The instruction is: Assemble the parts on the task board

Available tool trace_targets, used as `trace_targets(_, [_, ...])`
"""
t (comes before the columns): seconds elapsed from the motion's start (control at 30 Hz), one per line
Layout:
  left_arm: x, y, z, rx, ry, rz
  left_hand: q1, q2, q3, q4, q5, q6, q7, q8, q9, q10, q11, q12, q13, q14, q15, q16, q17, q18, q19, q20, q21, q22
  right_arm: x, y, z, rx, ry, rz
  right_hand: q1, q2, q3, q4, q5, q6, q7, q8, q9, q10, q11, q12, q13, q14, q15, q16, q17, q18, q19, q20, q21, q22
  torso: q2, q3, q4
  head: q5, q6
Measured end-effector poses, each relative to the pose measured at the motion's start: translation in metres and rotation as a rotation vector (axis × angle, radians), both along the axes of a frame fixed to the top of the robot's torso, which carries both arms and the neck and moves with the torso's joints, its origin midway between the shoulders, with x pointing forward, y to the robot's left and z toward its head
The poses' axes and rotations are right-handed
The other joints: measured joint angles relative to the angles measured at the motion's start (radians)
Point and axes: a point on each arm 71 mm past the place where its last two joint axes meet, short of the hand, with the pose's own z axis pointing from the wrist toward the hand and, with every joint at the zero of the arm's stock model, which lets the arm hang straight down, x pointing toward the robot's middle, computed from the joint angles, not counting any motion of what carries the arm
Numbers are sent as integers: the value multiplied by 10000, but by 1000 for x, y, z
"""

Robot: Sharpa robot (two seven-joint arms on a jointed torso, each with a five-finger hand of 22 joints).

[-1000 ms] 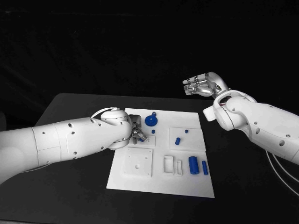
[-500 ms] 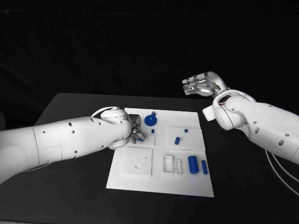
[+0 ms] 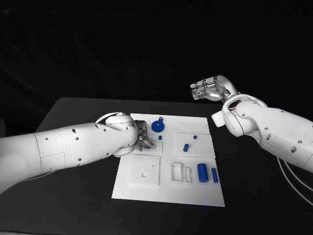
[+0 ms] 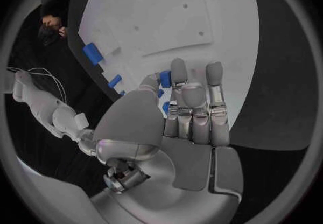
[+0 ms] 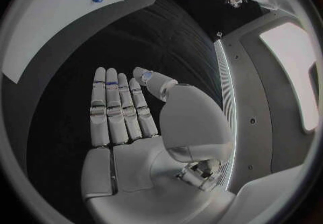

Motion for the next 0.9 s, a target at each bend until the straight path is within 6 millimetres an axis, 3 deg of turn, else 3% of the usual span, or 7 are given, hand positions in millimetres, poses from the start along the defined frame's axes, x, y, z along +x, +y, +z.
trace_targets(0.03, [0, 0, 0, -2, 7, -1, -12, 13, -53, 56, -37, 66, -66, -2, -10, -132, -129, 0, 10, -2, -2, 0, 0, 0, 0, 0, -5, 0, 0, 0, 0, 0, 3, 1, 0, 0, 0, 0, 0, 0, 0, 0, 0, 0, 0, 0, 0, 0, 0, 0, 0, 0, 0, 0, 0, 0, 0, 0, 0, 0, 1])
trace_targets(0.1, [0, 0, -1, -11, 28, -6, -46, 57, -163, 231, -47, 161, -159, -7, 2, -211, -207, 0, 29, -11, -25, 0, 0, 0, 0, 0, -49, 0, 0, 0, 0, 0, 9, 1, 0, 0, 0, 0, 0, 0, 0, 0, 0, 0, 0, 0, 0, 0, 0, 0, 0, 0, 0, 0, 0, 0, 0, -1, -2, 0, 2])
trace_targets(0.67, [0, 0, -2, -66, 77, 49, 24, 133, -565, 634, -349, 323, -284, -12, 10, -228, -224, 0, 68, 20, -56, 0, -12, 0, 36, -36, -49, -1, 0, 0, -2, -1, 29, 3, 0, 0, 1, 0, 0, 1, -1, 0, 0, 0, 0, 0, 0, -37, 37, 1, 1, -1, -36, 35, 0, 0, -2, -1, -5, -10, 9])
trace_targets(0.9, [0, 0, -2, -93, 78, 73, -31, 186, -758, 839, -1094, 385, -313, 0, 44, -229, -224, 0, 89, 20, -56, 0, -12, 1, 71, -1, -49, -2, 0, 0, -2, -1, 32, 1, 0, 0, 0, 0, 0, 1, -1, 0, 0, 0, 0, 0, 0, -38, 37, 1, 1, 0, -36, 35, 0, 0, -3, -5, -6, -10, 30])
